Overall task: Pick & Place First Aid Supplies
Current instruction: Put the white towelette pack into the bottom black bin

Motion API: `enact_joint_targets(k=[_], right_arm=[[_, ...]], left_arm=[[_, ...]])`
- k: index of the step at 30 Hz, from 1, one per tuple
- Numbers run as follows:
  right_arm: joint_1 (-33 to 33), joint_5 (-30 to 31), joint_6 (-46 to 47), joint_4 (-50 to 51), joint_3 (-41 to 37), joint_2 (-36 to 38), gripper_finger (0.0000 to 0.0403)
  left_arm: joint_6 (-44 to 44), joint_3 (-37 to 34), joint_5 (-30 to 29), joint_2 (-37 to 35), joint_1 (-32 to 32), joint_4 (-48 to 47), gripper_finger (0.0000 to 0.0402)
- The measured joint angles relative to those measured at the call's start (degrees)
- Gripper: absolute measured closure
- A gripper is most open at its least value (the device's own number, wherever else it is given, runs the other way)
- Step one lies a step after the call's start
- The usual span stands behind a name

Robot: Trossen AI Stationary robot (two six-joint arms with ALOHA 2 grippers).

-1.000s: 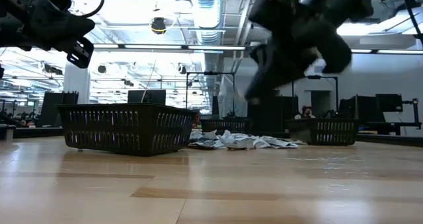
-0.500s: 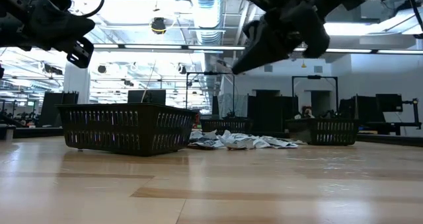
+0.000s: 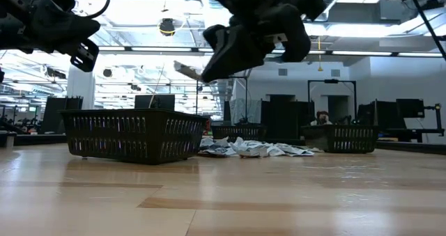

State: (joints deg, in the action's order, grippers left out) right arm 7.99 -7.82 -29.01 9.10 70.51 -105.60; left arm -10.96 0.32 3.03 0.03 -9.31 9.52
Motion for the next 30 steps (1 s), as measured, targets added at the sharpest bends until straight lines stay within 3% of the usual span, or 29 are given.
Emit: enact_joint_targets(k=[16,22,30], right_arm=[[0.19,-1.28,-2.32,-2.40,3.23,-2.56,0.0403],[0.44,-1.12,1.22,-2.39,3.23,-2.56,0.0400],[0.65,-1.12,1.46,-2.33,3.23,-2.56,0.0351]], left_arm=[[0.00,0.00,0.00,-0.02,0.01,0.02,0.0394],[-0.02,0.00,0.02,-0.02,0.01,0.02,0.0394],[-0.01,0.00,0.02,-0.02,-0.02,0.02,0.0394]])
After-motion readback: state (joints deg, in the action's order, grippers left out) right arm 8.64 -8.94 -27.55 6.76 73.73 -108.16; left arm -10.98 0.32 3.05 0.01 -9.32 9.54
